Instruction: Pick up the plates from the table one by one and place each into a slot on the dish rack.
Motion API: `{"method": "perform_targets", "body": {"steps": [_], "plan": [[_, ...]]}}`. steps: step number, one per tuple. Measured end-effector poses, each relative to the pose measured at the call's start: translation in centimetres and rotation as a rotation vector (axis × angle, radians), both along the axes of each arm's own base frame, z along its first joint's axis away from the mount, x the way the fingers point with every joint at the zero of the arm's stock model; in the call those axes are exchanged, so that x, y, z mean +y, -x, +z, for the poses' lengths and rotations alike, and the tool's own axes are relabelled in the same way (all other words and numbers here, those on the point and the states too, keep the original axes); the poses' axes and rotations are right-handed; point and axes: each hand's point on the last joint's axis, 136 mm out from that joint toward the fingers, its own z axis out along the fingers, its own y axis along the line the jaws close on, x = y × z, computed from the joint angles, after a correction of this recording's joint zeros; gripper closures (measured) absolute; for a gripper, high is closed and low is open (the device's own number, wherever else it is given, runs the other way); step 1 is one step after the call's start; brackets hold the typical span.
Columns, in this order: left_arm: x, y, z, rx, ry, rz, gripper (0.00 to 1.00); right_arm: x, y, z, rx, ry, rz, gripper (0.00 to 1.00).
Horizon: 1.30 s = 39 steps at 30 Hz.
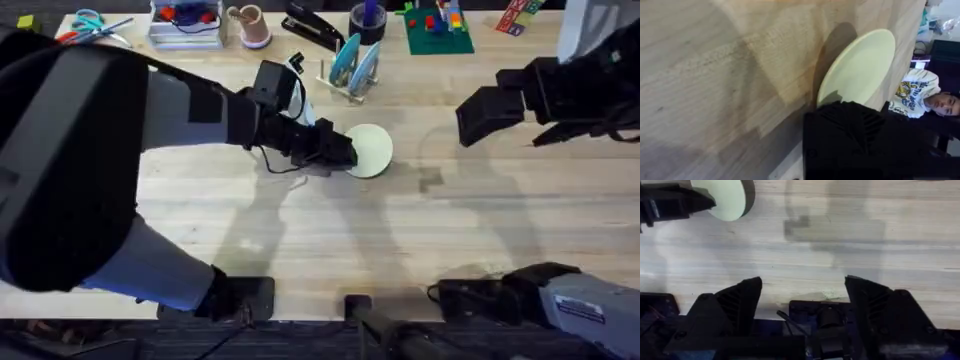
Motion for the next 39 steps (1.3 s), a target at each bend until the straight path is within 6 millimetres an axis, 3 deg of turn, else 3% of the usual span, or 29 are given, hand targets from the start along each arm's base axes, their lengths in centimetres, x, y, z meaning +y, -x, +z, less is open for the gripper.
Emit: {"method": "perform_targets", "body": {"steps": [6,10,20,39], "plan": [[0.0,0.0,0.0,-0.001,0.000,0.000,0.959,0.0,-0.2,0.0,-0.008,-0.002,0.000,0.008],[0.0,0.0,0.0,-0.001,0.001,0.000,0.959,0.4,-1.5,0.3,-0.064,-0.018,0.000,0.007],[0.0,0.0,0.0,-0.001,0.001,0.000,0.959,3.1,-3.6,0.4,-0.133,-0.156,0.037,0.007],[0.0,0.0,0.0,-0.001,0.001,0.000,0.959,7.7,-6.8,-9.7,-0.029,-0.439,0.089,0.008]]}}
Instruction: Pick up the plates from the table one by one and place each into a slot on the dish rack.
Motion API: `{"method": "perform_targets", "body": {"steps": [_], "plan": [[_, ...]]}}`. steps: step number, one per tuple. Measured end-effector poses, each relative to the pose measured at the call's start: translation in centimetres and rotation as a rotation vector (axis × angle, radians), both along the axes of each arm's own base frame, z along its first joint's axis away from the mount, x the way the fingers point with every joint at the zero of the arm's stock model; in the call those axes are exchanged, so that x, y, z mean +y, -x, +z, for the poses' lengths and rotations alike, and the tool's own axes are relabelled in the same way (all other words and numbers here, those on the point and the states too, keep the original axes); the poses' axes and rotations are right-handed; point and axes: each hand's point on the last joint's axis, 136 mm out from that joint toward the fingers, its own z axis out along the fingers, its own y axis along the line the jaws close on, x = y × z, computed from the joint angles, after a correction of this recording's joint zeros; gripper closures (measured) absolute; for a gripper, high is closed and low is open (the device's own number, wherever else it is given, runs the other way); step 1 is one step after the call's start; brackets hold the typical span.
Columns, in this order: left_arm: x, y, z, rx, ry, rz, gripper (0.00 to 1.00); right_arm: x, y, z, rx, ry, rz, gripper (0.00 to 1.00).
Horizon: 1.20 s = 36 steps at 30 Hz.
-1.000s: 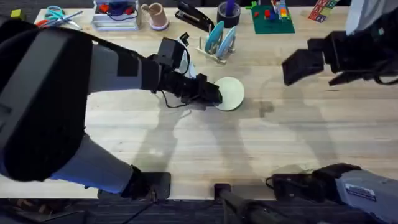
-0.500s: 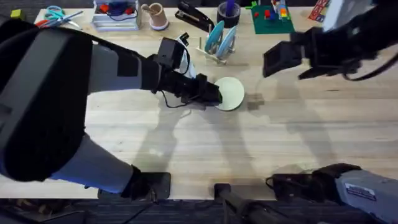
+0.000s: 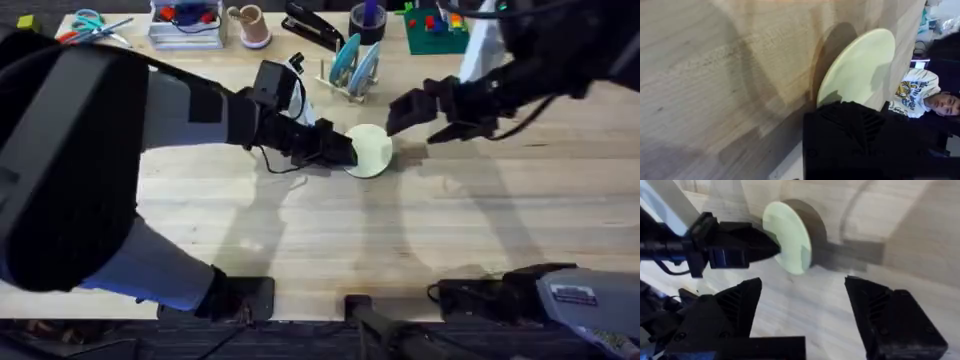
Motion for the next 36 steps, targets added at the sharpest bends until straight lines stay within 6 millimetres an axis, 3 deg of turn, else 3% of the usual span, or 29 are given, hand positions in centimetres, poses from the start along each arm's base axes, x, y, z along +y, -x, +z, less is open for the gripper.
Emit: {"method": "perform_targets", "body": {"steps": [7,13,28,31,36], "plan": [[0.0,0.0,0.0,0.000,0.000,0.000,0.960,2.3,-2.2,-3.2,0.038,-0.105,0.054,0.008],[0.0,0.0,0.0,0.000,0.000,0.000,0.960,3.7,-2.2,-5.6,0.109,-0.188,0.101,0.007],[0.0,0.0,0.0,0.000,0.000,0.000,0.960,5.0,-2.3,-6.1,0.112,-0.280,0.155,0.020],[0.0,0.0,0.0,0.000,0.000,0.000,0.960,5.1,-2.2,-6.0,0.110,-0.280,0.160,0.103],[0.0,0.0,0.0,0.000,0.000,0.000,0.959,5.4,-2.4,-5.9,0.099,-0.287,0.167,0.360]]}}
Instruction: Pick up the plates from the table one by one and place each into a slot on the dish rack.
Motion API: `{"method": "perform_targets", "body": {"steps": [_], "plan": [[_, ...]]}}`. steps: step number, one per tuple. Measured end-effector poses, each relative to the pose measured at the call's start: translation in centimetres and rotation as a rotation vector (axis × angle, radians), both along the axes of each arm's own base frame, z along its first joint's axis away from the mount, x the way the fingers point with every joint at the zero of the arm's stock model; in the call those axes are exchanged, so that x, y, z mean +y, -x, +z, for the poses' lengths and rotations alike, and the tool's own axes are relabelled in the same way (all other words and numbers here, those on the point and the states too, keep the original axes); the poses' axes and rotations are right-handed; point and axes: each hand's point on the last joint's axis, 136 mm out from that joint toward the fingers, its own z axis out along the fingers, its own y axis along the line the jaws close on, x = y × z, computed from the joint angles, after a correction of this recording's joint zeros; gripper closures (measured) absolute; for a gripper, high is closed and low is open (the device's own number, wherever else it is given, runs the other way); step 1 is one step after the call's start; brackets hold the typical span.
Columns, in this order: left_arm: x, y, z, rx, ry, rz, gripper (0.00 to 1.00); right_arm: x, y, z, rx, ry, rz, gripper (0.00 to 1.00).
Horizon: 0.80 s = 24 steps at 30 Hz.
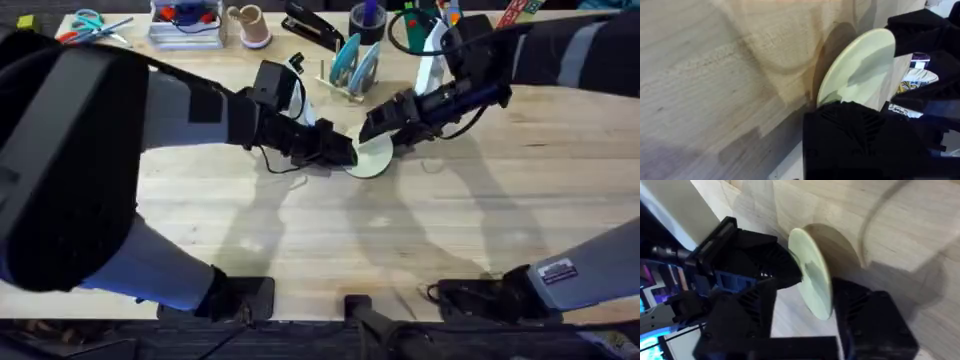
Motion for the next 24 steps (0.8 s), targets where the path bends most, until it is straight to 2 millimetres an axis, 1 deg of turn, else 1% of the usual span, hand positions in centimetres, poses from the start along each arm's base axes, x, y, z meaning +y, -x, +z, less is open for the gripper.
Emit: {"method": "perform_targets", "body": {"steps": [2,3,4,5,6,8,19,24], "plan": [[0.00,0.02,-0.01,0.001,0.000,0.000,0.960,0.00,-0.01,0.00,-0.002,0.001,0.001,0.457],[0.00,0.03,0.00,0.002,0.000,0.000,0.960,-0.05,-0.05,-0.03,-0.005,0.003,0.002,0.560],[0.02,0.05,0.03,0.004,0.003,0.000,0.960,-0.20,-0.15,-0.12,-0.008,0.011,-0.002,0.717],[0.07,0.04,0.08,0.006,0.006,0.001,0.960,-0.40,-0.26,-0.24,-0.010,0.020,-0.006,0.847],[0.09,0.06,0.16,0.010,0.013,0.001,0.959,-0.56,-0.33,-0.26,-0.009,0.022,-0.011,0.938],[0.12,0.05,0.21,0.012,0.017,0.001,0.960,-0.50,-0.32,-0.16,-0.009,0.015,-0.011,0.964],[0.15,0.08,0.21,0.012,0.017,0.000,0.960,-0.50,-0.31,-0.15,-0.009,0.013,-0.010,0.970],[0.22,0.24,0.33,0.004,0.012,-0.009,0.960,-0.71,0.23,-0.04,0.010,0.019,-0.007,0.970]]}}
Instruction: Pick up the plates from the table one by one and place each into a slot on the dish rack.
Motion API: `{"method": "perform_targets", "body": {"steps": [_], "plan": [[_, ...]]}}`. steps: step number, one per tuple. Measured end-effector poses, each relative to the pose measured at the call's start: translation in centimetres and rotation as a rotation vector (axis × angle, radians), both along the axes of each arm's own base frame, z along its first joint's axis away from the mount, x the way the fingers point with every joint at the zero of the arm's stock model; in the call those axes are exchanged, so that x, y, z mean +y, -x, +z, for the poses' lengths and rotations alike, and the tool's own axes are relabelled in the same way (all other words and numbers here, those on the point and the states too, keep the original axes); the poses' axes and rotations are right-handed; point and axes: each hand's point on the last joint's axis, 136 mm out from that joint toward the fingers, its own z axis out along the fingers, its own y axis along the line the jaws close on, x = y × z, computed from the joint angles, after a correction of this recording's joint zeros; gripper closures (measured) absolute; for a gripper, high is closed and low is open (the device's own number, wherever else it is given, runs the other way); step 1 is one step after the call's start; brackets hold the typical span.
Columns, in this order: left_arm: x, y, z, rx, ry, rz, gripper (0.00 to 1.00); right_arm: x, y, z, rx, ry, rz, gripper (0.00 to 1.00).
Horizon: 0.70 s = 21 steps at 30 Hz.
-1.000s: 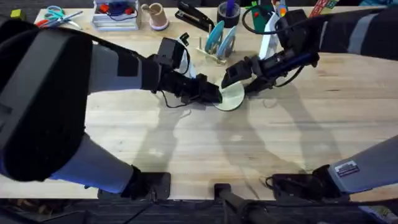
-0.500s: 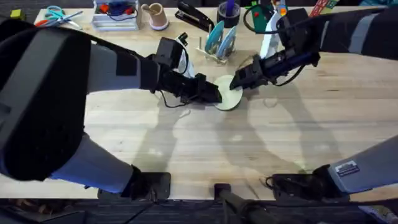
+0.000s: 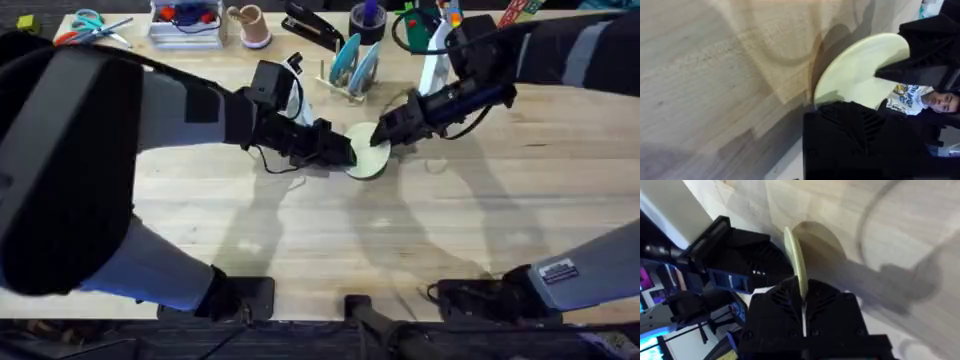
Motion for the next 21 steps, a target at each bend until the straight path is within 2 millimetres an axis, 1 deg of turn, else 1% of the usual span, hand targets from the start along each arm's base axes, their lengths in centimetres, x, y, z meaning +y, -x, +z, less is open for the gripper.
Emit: {"method": "perform_targets", "body": {"steps": [3,6,11,16,21], "plan": [[0.2,0.1,0.2,-0.015,-0.031,0.004,0.960,-0.4,0.6,0.7,-0.006,0.031,0.002,0.969],[0.7,0.4,0.9,-0.031,-0.064,0.012,0.959,-0.8,1.0,2.3,-0.043,0.054,0.000,0.969],[1.9,1.4,3.2,-0.072,-0.122,0.025,0.960,-1.5,2.1,6.1,-0.131,0.071,-0.008,0.969],[3.4,2.7,5.6,-0.124,-0.185,0.045,0.960,-2.7,3.0,9.4,-0.210,0.130,-0.033,0.969],[5.1,3.8,8.1,-0.216,-0.247,0.074,0.961,-4.2,3.8,12.7,-0.273,0.201,-0.068,0.969]]}}
